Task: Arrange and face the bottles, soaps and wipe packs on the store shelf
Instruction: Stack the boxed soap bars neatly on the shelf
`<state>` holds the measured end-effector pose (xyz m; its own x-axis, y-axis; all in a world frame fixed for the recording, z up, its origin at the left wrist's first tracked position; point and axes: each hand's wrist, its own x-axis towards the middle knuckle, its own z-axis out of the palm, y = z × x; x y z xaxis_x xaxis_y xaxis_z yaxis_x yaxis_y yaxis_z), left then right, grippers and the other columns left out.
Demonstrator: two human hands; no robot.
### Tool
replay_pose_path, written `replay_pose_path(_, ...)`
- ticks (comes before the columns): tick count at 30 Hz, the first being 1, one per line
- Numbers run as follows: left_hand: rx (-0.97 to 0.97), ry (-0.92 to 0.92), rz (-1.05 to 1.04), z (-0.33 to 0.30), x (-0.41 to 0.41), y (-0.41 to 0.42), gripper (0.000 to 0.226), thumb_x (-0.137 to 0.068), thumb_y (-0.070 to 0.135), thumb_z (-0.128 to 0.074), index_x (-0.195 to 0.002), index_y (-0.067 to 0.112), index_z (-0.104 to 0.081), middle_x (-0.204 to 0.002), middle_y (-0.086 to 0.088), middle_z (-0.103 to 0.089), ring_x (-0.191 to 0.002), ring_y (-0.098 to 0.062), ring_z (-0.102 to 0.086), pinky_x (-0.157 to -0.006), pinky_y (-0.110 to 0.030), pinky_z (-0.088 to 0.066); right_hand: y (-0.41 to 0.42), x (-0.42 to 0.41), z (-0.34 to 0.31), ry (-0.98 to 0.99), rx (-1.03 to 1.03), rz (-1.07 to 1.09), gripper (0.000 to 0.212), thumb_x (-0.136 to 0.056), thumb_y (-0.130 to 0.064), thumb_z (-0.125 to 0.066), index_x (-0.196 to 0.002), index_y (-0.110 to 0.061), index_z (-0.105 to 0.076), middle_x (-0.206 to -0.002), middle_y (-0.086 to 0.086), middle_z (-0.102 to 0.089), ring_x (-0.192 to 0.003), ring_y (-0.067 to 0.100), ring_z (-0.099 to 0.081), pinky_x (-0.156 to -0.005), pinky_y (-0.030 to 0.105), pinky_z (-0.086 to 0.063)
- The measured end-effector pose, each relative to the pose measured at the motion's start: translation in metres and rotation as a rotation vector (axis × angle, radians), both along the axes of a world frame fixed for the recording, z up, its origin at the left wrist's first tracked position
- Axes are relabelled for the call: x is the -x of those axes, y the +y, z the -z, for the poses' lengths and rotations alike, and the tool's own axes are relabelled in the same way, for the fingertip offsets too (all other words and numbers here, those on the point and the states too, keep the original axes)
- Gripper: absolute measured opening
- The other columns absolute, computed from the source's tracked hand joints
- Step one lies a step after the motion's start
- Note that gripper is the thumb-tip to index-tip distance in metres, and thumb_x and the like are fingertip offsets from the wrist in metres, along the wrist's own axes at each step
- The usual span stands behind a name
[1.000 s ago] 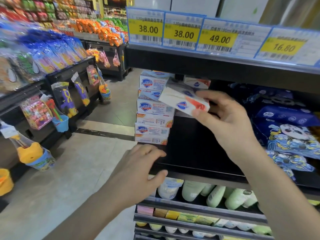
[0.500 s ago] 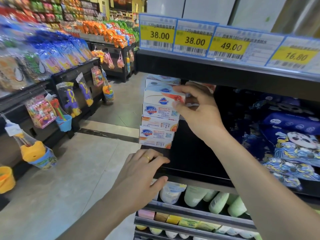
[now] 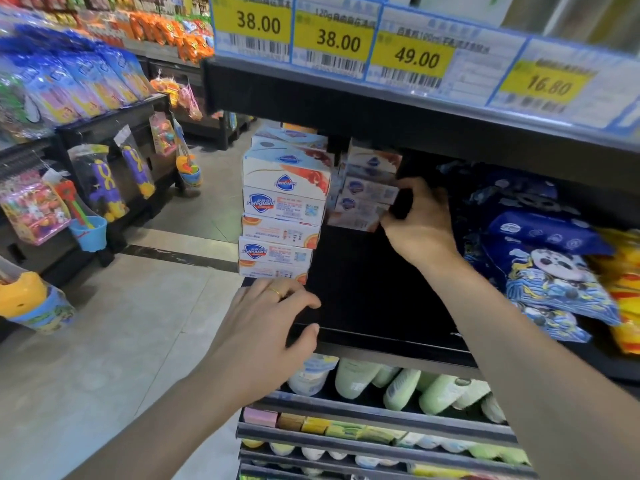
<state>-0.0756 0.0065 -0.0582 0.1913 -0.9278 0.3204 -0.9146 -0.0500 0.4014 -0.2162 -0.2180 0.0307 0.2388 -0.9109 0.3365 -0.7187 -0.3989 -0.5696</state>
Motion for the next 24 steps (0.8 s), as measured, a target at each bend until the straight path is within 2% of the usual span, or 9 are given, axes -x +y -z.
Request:
replay_pose_path(2,-0.002,0.015,-0.009,0.002,-0.002,0.0,0.035,-0.093,0.057,-0.044,-0.125,0.049,-0.054,-0.128,0.031,-0.048,-0.119,0.001,-0.037,-0.1,-0.027,-0.036,-0.015,-0.004,-0.002,0.052,0.034,-0.012,0.052,-0.088,-0.031,-0.072,-0.135,-0.033,-0.05,-0.147,0.01,-0.035,-0.131,0.035,-0.048,-0.11,0.041,-0.045)
replay_pose_path(6,0.005,0.042,-0.013,0.001,-0.003,-0.001,0.04,-0.089,0.062,-0.039,-0.123,0.05,-0.057,-0.126,0.032,-0.05,-0.12,0.002,-0.04,-0.1,-0.028,-0.037,-0.038,-0.019,-0.009,0.134,0.103,-0.102,0.065,-0.09,-0.029,-0.072,-0.148,-0.038,-0.042,-0.154,0.008,-0.031,-0.137,0.034,-0.043,-0.112,0.039,-0.043)
replay_pose_path(8,0.005,0.057,-0.012,0.001,-0.004,-0.001,0.04,-0.089,0.062,-0.041,-0.123,0.05,-0.058,-0.125,0.032,-0.051,-0.12,0.001,-0.042,-0.102,-0.03,-0.039,-0.046,-0.028,-0.006,0.189,0.086,-0.154,0.069,-0.091,-0.031,-0.071,-0.151,-0.038,-0.039,-0.158,0.006,-0.027,-0.14,0.032,-0.041,-0.113,0.039,-0.042)
replay_pose_path(11,0.006,0.068,-0.012,0.001,-0.005,0.0,0.033,-0.093,0.057,-0.052,-0.124,0.049,-0.059,-0.125,0.032,-0.051,-0.121,0.001,-0.042,-0.101,-0.031,-0.041,-0.054,-0.038,0.009,0.291,0.05,-0.198,0.066,-0.097,-0.031,-0.065,-0.156,-0.033,-0.035,-0.166,0.006,-0.018,-0.152,0.026,-0.027,-0.117,0.036,-0.034)
replay_pose_path(16,0.006,0.072,-0.02,0.0,-0.003,0.001,0.03,-0.095,0.053,-0.059,-0.124,0.05,-0.059,-0.126,0.034,-0.049,-0.121,0.004,-0.04,-0.1,-0.028,-0.04,-0.054,-0.039,0.02,0.265,0.15,-0.116,0.059,-0.098,-0.018,-0.06,-0.151,-0.036,-0.039,-0.163,0.003,-0.028,-0.14,0.029,-0.045,-0.107,0.04,-0.044)
replay_pose_path(19,-0.008,0.073,-0.021,0.0,-0.004,0.001,0.029,-0.094,0.056,-0.057,-0.123,0.052,-0.058,-0.124,0.036,-0.048,-0.12,0.004,-0.04,-0.098,-0.026,-0.04,-0.051,-0.035,0.018,0.289,0.217,-0.077,0.057,-0.1,-0.018,-0.057,-0.151,-0.037,-0.041,-0.162,-0.002,-0.034,-0.141,0.025,-0.044,-0.107,0.037,-0.041)
replay_pose_path(24,-0.032,0.076,-0.012,-0.002,-0.005,0.001,0.029,-0.094,0.058,-0.055,-0.123,0.054,-0.056,-0.125,0.037,-0.047,-0.121,0.004,-0.04,-0.098,-0.025,-0.039,-0.041,-0.027,0.016,0.188,0.238,-0.08,0.053,-0.1,-0.022,-0.057,-0.148,-0.043,-0.048,-0.159,-0.006,-0.04,-0.14,0.021,-0.046,-0.105,0.036,-0.043)
